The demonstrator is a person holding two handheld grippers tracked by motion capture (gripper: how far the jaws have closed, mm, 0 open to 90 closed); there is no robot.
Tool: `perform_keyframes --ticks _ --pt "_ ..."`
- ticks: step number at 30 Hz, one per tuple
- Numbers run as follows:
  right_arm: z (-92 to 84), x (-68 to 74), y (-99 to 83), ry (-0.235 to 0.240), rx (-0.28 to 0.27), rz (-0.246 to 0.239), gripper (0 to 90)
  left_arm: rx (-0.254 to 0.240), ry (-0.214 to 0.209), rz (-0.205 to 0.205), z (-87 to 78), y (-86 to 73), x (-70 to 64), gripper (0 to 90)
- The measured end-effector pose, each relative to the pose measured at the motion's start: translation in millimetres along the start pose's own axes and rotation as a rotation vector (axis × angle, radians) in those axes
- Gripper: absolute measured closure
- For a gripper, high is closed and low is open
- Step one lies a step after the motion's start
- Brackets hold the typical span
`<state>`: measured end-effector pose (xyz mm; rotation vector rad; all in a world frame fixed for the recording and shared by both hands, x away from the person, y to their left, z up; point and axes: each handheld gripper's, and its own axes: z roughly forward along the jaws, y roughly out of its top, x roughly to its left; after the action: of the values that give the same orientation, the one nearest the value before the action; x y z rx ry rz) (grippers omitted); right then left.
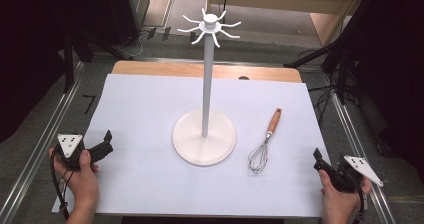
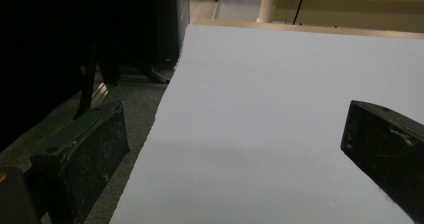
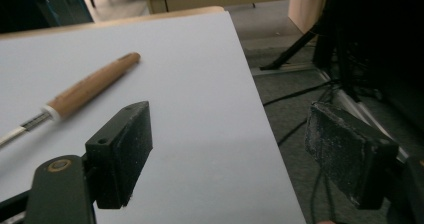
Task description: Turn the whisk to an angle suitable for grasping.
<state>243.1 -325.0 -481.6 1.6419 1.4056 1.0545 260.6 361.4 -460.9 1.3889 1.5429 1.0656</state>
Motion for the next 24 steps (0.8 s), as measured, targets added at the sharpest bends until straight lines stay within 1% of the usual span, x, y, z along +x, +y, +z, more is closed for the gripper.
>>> perform_keyframes --ticks 1,2,3,4,5,6,7,8,9,10,11,12,13,14,15,16,17,18,19,20,21,22,23,24 --pt "0.5 2.8 0.1 -0.024 0.006 -0.011 37.7 -0.001 0.000 0.000 0.0 0.0 -0.2 0.0" --pt "1.0 6.8 -0.4 -0.063 0.010 -0.024 45.5 -0.002 -0.001 0.003 -0.4 -0.2 0.0 0.0" --pt "2.0 10.3 -0.6 -0.094 0.018 -0.048 52.0 -0.002 -0.002 0.004 -0.5 -0.2 0.0 0.0" --pt "2.0 10.3 -0.6 -0.094 0.018 -0.048 52.0 -0.002 -0.002 0.004 -0.5 -0.2 0.0 0.0" --pt "6.3 16.0 0.5 -0.078 0.066 -0.102 63.7 -0.003 -0.001 0.003 -0.4 -0.2 -0.1 0.0" --pt "9.2 18.0 1.5 -0.037 0.100 -0.133 66.8 -0.002 -0.001 0.002 -0.3 -0.1 0.0 0.0" --pt "12.4 19.6 2.7 0.014 0.134 -0.153 69.8 0.002 0.001 0.002 0.1 0.0 0.0 0.0" --pt "15.4 21.0 4.1 0.055 0.156 -0.168 73.8 0.002 0.001 0.002 0.1 0.0 0.0 0.0" --pt "15.4 21.0 4.1 0.055 0.156 -0.168 73.8 0.008 0.001 0.005 0.1 0.2 0.1 0.0" --pt "20.3 25.6 7.3 0.098 0.181 -0.176 80.7 0.011 0.001 0.006 0.5 0.4 0.1 0.0" --pt "22.3 28.2 9.8 0.107 0.215 -0.169 84.9 0.015 0.001 0.005 1.0 0.5 -0.1 0.0" --pt "22.3 28.2 9.8 0.107 0.215 -0.169 84.9 0.017 0.003 0.005 1.3 0.6 -0.5 0.0" --pt "23.7 31.2 12.6 0.117 0.257 -0.155 90.0 0.018 0.005 0.007 1.5 0.6 -0.8 0.0" --pt "27.4 37.7 19.1 0.126 0.350 -0.159 90.0 0.023 0.005 0.011 2.0 0.8 -0.9 0.0" --pt "27.4 37.7 19.1 0.126 0.350 -0.159 90.0 0.031 0.006 0.015 2.4 1.1 -0.9 0.0" --pt "30.1 41.2 22.1 0.118 0.372 -0.178 90.0 0.032 0.003 0.015 2.6 1.2 -0.8 0.0" --pt "38.1 46.0 30.0 0.138 0.437 -0.152 90.0 0.026 -0.002 0.014 2.1 0.9 -0.5 0.0" --pt "42.7 48.3 33.6 0.135 0.457 -0.144 90.0 0.026 -0.002 0.014 2.1 0.9 -0.5 0.0" --pt "47.7 50.6 36.9 0.128 0.480 -0.153 90.0 0.024 0.001 0.007 2.0 0.9 -0.5 0.0" --pt "47.7 50.6 36.9 0.128 0.480 -0.153 90.0 0.024 0.001 0.007 2.0 0.9 -0.5 0.0" --pt "57.9 54.4 43.3 0.146 0.491 -0.159 90.0 0.030 0.003 0.008 2.8 1.1 -0.4 0.0" --pt "61.4 56.4 45.3 0.146 0.506 -0.158 90.0 0.033 0.005 0.006 3.5 1.3 -0.7 0.0" --pt "61.4 56.4 45.3 0.146 0.506 -0.158 90.0 0.043 0.004 0.010 4.0 1.7 -0.6 0.0" --pt "66.3 59.6 47.5 0.140 0.528 -0.168 90.0 0.051 0.006 0.014 4.4 1.9 -1.2 0.0"
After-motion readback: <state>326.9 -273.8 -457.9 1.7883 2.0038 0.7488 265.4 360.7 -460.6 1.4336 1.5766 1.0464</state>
